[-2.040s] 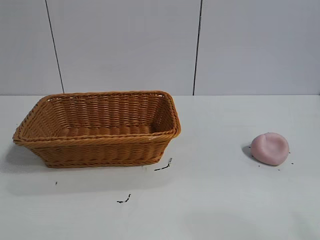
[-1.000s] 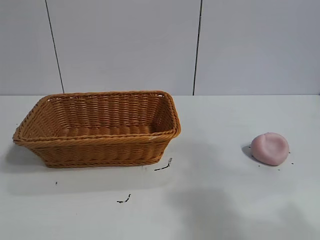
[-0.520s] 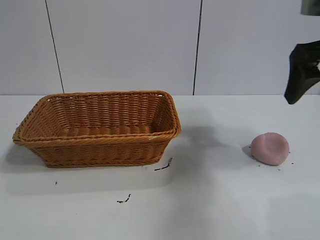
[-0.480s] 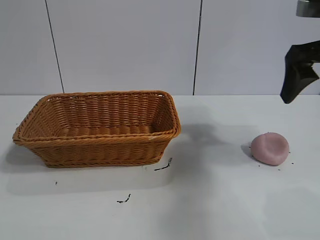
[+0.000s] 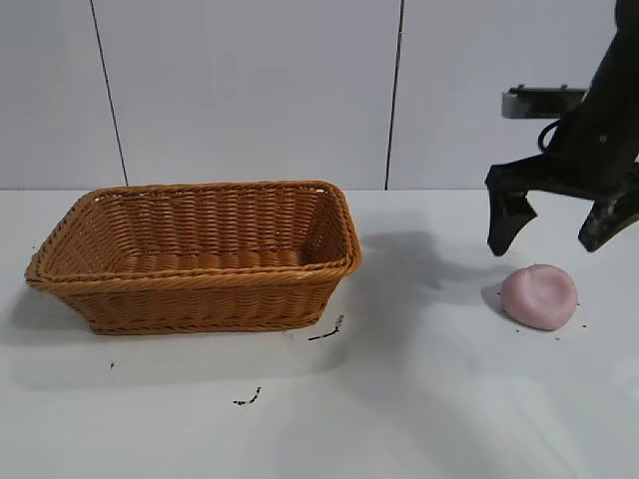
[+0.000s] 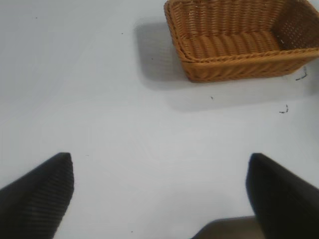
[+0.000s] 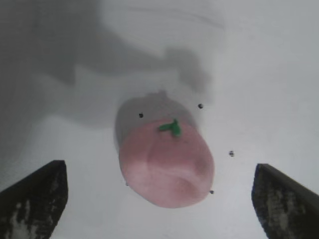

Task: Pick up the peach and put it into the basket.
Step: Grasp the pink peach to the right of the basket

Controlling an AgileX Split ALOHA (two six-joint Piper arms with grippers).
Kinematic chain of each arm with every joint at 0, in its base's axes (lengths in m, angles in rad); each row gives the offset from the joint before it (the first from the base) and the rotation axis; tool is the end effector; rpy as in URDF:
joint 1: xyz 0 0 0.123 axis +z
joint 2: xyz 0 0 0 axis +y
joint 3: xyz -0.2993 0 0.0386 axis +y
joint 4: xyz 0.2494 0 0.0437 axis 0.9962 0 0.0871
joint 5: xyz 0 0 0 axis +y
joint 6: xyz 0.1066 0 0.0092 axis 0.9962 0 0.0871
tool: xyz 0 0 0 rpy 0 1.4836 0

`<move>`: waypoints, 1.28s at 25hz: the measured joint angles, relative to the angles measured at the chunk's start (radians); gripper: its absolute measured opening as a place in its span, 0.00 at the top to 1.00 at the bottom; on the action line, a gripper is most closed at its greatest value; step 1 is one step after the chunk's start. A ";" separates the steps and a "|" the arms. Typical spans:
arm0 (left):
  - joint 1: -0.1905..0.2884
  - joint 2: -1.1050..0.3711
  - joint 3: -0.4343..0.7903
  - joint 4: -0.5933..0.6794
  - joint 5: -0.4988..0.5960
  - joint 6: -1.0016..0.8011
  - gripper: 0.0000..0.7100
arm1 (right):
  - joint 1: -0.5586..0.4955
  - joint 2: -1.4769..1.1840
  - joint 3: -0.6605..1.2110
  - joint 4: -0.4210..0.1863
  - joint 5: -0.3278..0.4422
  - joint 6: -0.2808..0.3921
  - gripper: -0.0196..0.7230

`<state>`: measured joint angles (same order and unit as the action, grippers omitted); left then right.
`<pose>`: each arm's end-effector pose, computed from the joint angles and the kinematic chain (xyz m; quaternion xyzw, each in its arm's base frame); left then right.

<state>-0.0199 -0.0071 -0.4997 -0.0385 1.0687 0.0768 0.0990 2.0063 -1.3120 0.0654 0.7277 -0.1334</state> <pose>-0.0077 -0.0035 0.2698 0.0421 0.8523 -0.0044 0.5213 0.4034 0.0448 0.1482 -0.0935 0.9883 0.0224 0.1181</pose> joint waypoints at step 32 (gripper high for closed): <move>0.000 0.000 0.000 0.000 0.000 0.000 0.03 | -0.002 0.061 -0.022 -0.083 -0.030 0.110 0.91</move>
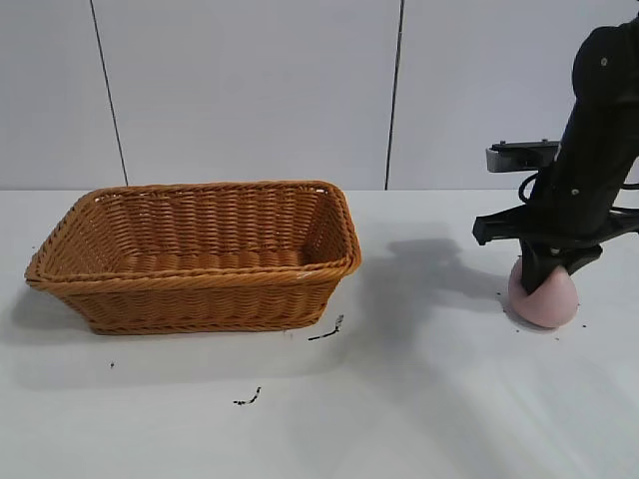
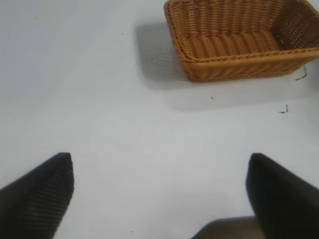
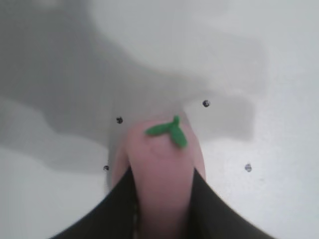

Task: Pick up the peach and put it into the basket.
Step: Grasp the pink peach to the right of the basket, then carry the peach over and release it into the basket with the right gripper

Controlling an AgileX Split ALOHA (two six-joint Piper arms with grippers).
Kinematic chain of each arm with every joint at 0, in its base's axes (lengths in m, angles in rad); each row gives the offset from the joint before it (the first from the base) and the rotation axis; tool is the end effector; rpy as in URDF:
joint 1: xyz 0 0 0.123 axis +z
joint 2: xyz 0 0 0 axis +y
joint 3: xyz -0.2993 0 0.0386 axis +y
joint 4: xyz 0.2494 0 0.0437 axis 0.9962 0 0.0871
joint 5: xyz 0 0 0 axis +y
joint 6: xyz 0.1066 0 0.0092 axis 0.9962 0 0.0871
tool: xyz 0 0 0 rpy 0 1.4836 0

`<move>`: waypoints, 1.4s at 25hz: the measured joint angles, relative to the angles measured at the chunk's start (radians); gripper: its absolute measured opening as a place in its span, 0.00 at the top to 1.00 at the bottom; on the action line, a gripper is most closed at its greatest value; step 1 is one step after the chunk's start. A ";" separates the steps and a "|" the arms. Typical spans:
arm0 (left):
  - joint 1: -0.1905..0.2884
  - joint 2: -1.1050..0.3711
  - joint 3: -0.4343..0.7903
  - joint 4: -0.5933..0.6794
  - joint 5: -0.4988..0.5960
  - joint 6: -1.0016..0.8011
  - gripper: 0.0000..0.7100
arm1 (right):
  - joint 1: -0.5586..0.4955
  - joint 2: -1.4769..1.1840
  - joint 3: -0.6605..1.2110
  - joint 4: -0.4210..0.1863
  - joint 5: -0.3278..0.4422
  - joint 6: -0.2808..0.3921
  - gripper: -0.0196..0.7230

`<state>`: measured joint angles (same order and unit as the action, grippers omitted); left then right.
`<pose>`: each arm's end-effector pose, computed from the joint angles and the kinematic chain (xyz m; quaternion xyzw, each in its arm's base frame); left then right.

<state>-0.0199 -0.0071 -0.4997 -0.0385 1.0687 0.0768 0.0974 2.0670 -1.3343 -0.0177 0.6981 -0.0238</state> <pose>-0.0077 -0.0035 0.2698 0.0421 0.8523 -0.0044 0.5213 0.4132 0.0391 0.1292 -0.0663 0.9913 -0.0022 0.1135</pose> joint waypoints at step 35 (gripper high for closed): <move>0.000 0.000 0.000 0.000 0.000 0.000 0.03 | 0.541 0.293 -0.746 0.024 0.178 -0.033 0.94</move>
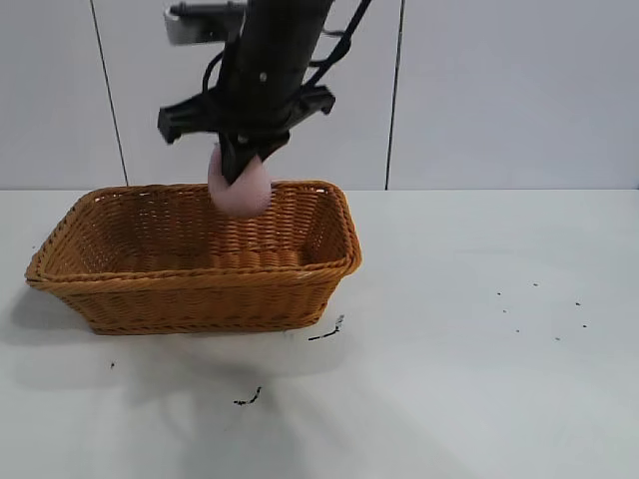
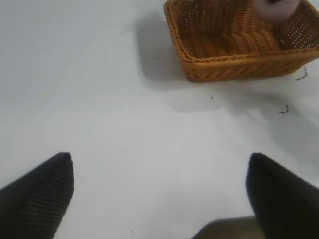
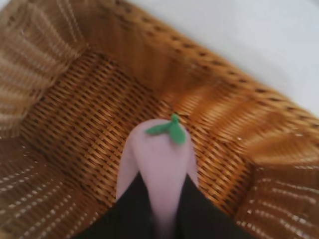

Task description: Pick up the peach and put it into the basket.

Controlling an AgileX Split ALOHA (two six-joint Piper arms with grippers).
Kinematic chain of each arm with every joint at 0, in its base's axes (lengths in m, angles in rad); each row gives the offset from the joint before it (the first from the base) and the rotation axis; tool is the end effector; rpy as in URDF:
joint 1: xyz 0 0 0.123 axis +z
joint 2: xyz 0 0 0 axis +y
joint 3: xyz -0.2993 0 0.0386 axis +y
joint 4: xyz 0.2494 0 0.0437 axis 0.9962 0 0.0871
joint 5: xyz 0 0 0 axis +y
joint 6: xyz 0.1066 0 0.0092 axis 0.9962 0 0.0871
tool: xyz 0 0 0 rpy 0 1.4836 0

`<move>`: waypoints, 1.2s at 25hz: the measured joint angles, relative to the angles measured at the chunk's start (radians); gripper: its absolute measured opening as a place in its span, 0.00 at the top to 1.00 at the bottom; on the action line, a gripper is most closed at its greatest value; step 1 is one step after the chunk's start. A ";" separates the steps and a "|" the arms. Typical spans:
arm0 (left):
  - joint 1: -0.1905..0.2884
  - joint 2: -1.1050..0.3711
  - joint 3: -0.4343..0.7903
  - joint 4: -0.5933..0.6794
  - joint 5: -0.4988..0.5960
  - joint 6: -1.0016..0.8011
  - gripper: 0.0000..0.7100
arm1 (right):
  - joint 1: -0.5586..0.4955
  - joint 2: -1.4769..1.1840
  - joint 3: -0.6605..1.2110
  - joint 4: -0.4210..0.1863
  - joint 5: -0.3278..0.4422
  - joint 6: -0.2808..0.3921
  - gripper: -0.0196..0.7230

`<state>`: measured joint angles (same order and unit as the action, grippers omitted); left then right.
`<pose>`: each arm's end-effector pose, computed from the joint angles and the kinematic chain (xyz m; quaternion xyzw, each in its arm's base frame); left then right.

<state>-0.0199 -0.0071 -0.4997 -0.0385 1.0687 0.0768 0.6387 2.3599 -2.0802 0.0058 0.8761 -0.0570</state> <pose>-0.0077 -0.0035 0.2698 0.0421 0.8523 -0.0044 0.5213 0.4355 0.3240 0.1858 -0.3290 0.9110 0.0738 0.2373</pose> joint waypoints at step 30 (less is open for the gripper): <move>0.000 0.000 0.000 0.000 0.000 0.000 0.03 | -0.257 -0.128 -0.014 -0.019 0.058 0.016 0.05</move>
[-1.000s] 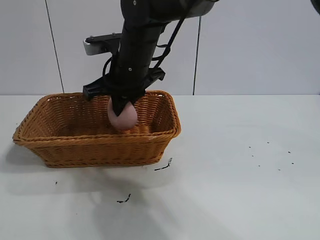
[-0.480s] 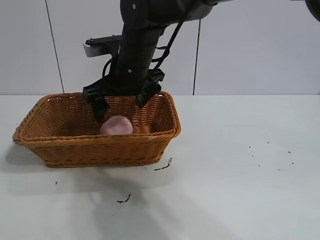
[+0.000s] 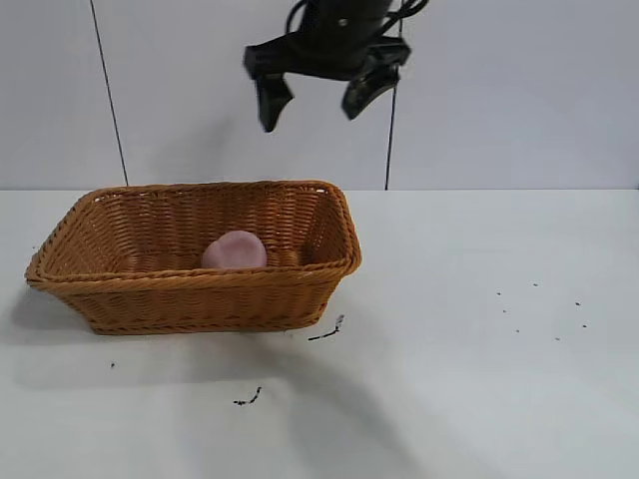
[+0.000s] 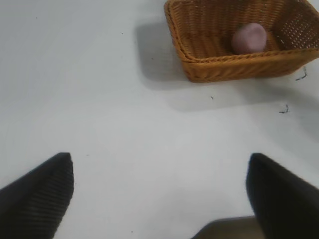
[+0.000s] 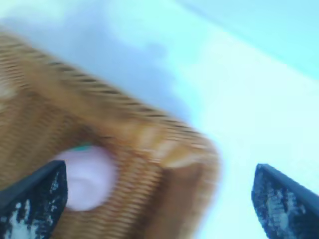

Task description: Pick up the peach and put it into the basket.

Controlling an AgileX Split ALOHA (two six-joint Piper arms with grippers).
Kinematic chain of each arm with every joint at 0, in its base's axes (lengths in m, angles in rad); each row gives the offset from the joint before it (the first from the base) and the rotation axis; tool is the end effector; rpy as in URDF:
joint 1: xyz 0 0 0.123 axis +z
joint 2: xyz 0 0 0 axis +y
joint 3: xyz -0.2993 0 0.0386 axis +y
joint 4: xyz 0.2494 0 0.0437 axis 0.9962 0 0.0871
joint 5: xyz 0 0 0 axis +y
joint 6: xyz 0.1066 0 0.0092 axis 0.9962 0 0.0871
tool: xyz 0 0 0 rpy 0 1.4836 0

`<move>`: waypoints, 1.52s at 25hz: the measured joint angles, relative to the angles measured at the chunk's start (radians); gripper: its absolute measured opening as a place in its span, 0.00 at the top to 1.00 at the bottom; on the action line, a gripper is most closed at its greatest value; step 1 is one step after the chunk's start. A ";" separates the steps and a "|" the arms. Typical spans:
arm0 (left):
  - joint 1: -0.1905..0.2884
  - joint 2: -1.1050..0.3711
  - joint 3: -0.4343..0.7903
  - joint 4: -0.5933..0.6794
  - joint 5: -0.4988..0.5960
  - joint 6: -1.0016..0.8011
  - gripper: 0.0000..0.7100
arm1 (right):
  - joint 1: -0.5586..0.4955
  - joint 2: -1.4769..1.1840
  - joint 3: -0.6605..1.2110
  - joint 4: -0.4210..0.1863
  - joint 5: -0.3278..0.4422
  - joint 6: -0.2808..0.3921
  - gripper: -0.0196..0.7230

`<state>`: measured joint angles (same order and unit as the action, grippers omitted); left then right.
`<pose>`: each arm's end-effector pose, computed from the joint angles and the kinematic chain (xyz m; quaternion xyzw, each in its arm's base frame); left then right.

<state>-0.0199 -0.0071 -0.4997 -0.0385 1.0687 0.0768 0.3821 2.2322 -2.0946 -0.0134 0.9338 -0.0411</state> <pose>-0.0077 -0.0035 0.2698 0.0421 0.8523 -0.0044 0.5213 0.4889 0.1952 0.2554 -0.2033 0.9354 0.0428 0.2860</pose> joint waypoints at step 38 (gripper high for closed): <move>0.000 0.000 0.000 0.000 0.000 0.000 0.03 | -0.343 -0.803 0.748 0.031 0.280 -0.012 0.05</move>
<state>-0.0199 -0.0071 -0.4997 -0.0385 1.0687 0.0768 0.0388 1.4294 -1.3467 0.0175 1.2140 -0.0534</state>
